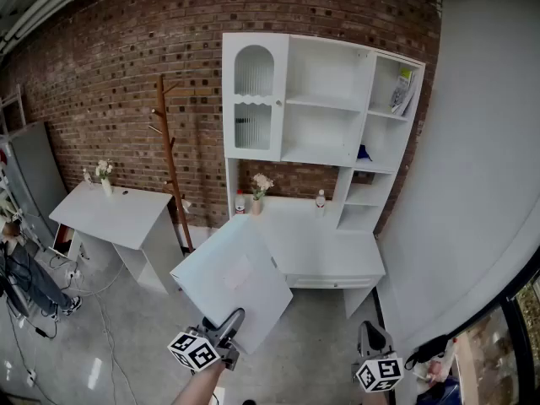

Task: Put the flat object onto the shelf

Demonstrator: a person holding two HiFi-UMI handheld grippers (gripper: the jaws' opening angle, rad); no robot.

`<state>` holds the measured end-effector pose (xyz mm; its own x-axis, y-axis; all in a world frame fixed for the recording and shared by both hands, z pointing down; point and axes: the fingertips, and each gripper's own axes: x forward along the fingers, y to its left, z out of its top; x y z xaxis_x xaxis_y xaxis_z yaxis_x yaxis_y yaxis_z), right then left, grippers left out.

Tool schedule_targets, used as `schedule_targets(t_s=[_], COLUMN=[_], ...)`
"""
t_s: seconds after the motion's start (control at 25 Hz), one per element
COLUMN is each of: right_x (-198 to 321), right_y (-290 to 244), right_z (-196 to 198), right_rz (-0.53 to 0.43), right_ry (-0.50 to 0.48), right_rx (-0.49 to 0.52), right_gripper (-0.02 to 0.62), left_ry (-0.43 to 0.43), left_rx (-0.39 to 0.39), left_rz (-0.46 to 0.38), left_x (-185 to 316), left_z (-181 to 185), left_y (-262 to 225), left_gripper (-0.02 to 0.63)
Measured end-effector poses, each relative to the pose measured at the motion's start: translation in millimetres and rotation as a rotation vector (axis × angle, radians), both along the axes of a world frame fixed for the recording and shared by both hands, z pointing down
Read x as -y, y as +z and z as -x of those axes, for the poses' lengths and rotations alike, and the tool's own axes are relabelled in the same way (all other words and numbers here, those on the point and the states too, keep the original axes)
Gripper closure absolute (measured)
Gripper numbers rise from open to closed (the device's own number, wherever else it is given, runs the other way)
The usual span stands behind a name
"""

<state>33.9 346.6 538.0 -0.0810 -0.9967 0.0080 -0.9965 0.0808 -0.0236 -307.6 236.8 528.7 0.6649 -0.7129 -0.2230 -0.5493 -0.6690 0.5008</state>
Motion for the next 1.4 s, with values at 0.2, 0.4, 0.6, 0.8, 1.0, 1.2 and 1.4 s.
schedule_targets(t_s=[0.2,0.4,0.6,0.8,1.0,1.2,1.4], right_x=[2,0,-1,-5,-15,-21,-26], right_y=[-2,0,-3,0,0,-2,-4], right_z=[2,2,-1,-5,-13,-27,-36], right_rz=[-0.001,0.003,0.000,0.004,0.007,0.007,0.007], right_ry=[-0.003,-0.004,-0.003,-0.006,-0.027,-0.046,-0.072], right_rx=[0.003,0.004,0.024,0.033,0.018,0.016,0.008], right_gripper=[0.565,0.565,0.565,0.563,0.563,0.563,0.563], left_ry=[0.006,0.007,0.008,0.014,0.012,-0.001,-0.021], left_rx=[0.002,-0.003,-0.001,-0.011,-0.032,-0.056,-0.046], left_rz=[-0.007,0.008,0.013,0.006,0.016,0.002,0.001], left_x=[6,4,1,-2,-12,-25,-36], left_z=[4,2,-1,-8,-24,-38,-47], left_y=[8,10,8,13,10,1,6], left_gripper=[0.293,0.293,0.293,0.293,0.293,0.295,0.295])
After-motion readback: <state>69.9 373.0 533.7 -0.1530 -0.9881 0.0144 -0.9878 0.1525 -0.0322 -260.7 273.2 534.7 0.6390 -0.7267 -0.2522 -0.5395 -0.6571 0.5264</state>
